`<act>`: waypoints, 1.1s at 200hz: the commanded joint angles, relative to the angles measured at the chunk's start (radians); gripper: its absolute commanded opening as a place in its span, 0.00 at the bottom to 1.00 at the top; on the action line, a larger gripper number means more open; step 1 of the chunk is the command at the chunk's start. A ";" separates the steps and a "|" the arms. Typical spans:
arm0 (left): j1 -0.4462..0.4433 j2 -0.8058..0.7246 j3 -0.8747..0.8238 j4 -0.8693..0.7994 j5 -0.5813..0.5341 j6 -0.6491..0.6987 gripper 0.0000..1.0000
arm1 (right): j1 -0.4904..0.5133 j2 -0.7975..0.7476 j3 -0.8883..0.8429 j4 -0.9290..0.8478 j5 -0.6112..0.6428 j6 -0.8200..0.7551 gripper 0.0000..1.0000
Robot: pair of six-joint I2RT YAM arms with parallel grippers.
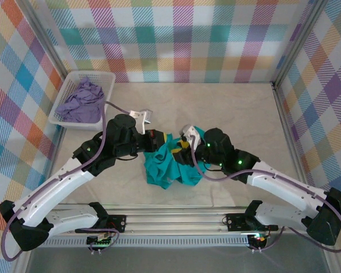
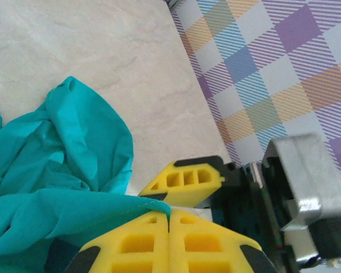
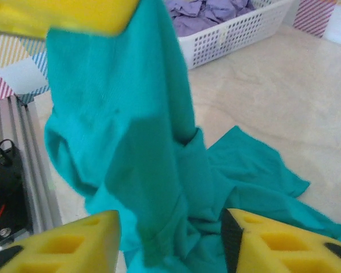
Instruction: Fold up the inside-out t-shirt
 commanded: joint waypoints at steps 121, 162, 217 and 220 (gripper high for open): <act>-0.004 -0.060 -0.011 0.037 -0.049 -0.010 0.00 | 0.038 0.092 0.014 0.277 0.020 -0.005 0.00; 0.001 -0.122 -0.046 -0.061 -0.148 0.092 0.41 | -0.023 0.089 -0.014 0.321 -0.084 0.122 0.00; -0.046 -0.123 -0.102 -0.119 -0.133 0.162 0.58 | -0.050 0.121 0.046 0.239 -0.058 0.210 0.00; -0.054 -0.111 -0.097 -0.126 -0.140 0.170 0.58 | -0.051 0.124 0.050 0.235 -0.056 0.213 0.00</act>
